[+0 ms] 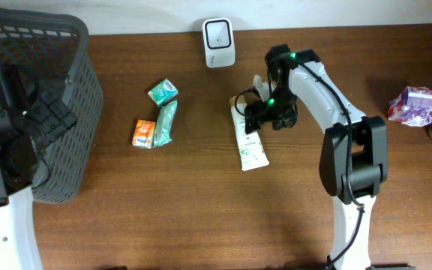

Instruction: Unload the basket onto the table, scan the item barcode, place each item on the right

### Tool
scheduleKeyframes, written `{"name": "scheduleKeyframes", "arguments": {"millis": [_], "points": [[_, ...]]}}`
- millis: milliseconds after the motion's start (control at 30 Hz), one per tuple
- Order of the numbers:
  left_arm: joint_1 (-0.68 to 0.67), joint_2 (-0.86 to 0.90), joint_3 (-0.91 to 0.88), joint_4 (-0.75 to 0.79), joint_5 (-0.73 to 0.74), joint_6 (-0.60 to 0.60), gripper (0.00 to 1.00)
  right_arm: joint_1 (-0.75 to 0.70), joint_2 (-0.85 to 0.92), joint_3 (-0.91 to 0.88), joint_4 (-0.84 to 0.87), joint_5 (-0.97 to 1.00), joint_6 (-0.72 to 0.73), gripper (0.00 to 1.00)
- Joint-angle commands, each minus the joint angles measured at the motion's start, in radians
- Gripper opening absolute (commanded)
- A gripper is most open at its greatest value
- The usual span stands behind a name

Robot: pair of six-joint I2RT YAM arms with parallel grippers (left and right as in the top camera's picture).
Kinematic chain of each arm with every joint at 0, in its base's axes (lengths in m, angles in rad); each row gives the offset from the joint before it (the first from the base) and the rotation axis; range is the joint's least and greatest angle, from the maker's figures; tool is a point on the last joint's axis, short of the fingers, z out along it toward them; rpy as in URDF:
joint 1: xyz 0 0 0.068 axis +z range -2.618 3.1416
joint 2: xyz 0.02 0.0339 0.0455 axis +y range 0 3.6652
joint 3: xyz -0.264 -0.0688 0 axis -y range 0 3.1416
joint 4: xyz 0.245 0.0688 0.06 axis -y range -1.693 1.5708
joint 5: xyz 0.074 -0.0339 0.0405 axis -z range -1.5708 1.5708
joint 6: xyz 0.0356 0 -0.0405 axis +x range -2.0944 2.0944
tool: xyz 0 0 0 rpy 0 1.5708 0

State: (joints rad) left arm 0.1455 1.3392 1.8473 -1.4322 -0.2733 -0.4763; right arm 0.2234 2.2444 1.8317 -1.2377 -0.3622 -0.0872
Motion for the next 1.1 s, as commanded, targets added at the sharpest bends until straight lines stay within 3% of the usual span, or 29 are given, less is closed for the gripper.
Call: {"name": "scheduleKeyframes", "arguments": {"millis": [0, 133, 400, 567, 667, 767, 833, 933, 1000, 1067], "points": [[0.006, -0.008, 0.003, -0.001, 0.0, -0.009, 0.99, -0.01, -0.011, -0.077, 0.055, -0.103, -0.04, 0.83], [0.006, -0.008, 0.003, -0.001, 0.0, -0.009, 0.99, 0.019, -0.011, -0.095, 0.092, -0.105, -0.001, 0.67], [0.006, -0.008, 0.003, -0.001, 0.0, -0.009, 0.99, 0.16, -0.011, -0.092, 0.147, 0.308, 0.331, 0.75], [0.006, -0.008, 0.003, -0.001, 0.0, -0.009, 0.99, 0.2, -0.011, -0.045, 0.142, 0.358, 0.34, 0.75], [0.006, -0.008, 0.003, -0.001, 0.0, -0.009, 0.99, 0.202, -0.011, -0.068, 0.167, 0.418, 0.34, 0.64], [0.006, -0.008, 0.003, -0.001, 0.0, -0.009, 0.99, 0.212, -0.01, -0.12, 0.234, 0.392, 0.34, 0.63], [0.006, -0.008, 0.003, -0.001, 0.0, -0.009, 0.99, 0.226, -0.01, -0.15, 0.27, 0.381, 0.34, 0.5], [0.006, -0.008, 0.003, -0.001, 0.0, -0.009, 0.99, 0.245, -0.011, -0.142, 0.285, 0.381, 0.34, 0.14], [0.006, -0.008, 0.003, -0.001, 0.0, -0.009, 0.99, 0.244, -0.011, -0.066, 0.25, 0.382, 0.339, 0.04], [0.006, -0.008, 0.003, -0.001, 0.0, -0.009, 0.99, 0.234, -0.011, 0.081, 0.245, 0.382, 0.331, 0.04]]}}
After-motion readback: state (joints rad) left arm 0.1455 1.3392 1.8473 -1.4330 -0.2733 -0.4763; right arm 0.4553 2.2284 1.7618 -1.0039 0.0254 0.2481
